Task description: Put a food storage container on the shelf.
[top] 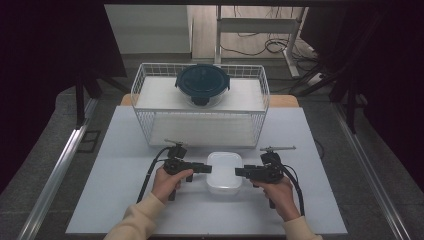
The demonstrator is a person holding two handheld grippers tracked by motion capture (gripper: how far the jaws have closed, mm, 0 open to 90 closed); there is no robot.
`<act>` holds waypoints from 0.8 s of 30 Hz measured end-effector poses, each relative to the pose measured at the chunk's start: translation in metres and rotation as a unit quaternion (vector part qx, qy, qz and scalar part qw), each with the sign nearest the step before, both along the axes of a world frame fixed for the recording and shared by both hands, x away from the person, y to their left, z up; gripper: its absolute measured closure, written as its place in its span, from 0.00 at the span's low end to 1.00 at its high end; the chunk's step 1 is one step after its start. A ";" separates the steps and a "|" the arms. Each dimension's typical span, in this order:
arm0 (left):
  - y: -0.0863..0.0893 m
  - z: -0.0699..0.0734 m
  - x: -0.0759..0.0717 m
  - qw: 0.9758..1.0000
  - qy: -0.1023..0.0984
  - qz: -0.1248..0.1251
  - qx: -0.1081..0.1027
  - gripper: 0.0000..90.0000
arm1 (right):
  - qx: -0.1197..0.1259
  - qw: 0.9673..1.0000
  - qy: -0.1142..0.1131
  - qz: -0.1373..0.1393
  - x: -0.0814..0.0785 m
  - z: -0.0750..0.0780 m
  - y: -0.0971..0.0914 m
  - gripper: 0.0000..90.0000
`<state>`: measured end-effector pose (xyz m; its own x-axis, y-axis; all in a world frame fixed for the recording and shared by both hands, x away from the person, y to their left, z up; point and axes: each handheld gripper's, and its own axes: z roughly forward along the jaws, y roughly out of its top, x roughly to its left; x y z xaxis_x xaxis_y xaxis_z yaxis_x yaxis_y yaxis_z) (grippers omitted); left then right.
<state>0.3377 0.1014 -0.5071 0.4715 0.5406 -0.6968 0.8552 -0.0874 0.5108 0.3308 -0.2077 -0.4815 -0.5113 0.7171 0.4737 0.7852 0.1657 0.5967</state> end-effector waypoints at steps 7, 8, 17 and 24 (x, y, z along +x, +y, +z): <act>-0.002 -0.003 -0.001 1.000 0.009 -0.010 -0.003 0.65 | 0.022 0.999 0.026 -0.004 0.002 -0.005 -0.004 0.64; -0.002 -0.004 -0.001 1.000 0.010 -0.008 -0.002 0.66 | 0.026 0.999 0.032 -0.003 0.002 -0.005 -0.004 0.65; 0.001 -0.001 -0.005 1.000 0.016 0.000 -0.010 0.75 | 0.078 0.994 0.075 -0.018 0.003 -0.009 -0.015 0.76; 0.005 0.006 -0.015 1.000 0.008 0.001 -0.022 0.83 | 0.098 0.992 0.073 -0.014 -0.006 -0.004 -0.021 0.84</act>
<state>0.3223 0.1068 -0.5012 0.4597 0.5097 -0.7273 0.8630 -0.0630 0.5013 0.3243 -0.2283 -0.4857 -0.4086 0.6166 0.6729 0.8679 0.0341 0.4957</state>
